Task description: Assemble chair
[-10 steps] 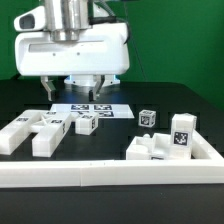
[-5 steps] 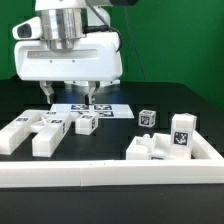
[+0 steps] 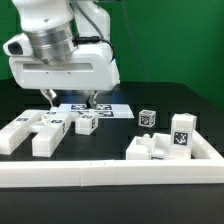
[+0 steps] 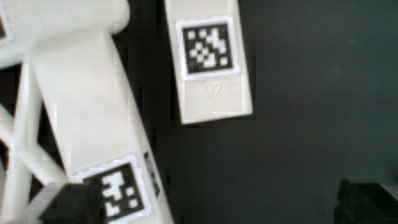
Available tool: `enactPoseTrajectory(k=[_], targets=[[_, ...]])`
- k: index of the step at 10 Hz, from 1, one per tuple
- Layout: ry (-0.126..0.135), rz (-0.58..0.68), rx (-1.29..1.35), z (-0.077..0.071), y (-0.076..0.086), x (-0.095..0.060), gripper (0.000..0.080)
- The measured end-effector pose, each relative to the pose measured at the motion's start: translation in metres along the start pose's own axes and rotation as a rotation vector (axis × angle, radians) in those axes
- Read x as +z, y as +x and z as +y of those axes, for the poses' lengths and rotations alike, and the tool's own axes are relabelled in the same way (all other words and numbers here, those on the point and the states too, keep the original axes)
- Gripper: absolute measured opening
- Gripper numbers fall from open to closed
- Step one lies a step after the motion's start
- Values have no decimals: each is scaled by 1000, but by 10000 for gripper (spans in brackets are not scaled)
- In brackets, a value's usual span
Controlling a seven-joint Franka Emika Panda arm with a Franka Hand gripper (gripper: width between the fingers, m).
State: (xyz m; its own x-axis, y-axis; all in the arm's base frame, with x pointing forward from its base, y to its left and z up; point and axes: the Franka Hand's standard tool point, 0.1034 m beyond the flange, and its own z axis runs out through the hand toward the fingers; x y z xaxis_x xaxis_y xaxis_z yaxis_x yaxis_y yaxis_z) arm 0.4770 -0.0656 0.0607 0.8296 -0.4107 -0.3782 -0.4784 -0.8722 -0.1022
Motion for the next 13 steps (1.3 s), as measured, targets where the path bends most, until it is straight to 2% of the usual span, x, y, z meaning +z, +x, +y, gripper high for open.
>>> enactPoseTrajectory(k=[1,2,7,9,13], targets=[[2,-52,3,0,-1,2,649],[6,-175,13,1,-9,6,649],[5,-478,23,3,-9,13,649],[4,-459,-7,-3,-5,13,649],[1,-456,-34,-15,-6,24,649]])
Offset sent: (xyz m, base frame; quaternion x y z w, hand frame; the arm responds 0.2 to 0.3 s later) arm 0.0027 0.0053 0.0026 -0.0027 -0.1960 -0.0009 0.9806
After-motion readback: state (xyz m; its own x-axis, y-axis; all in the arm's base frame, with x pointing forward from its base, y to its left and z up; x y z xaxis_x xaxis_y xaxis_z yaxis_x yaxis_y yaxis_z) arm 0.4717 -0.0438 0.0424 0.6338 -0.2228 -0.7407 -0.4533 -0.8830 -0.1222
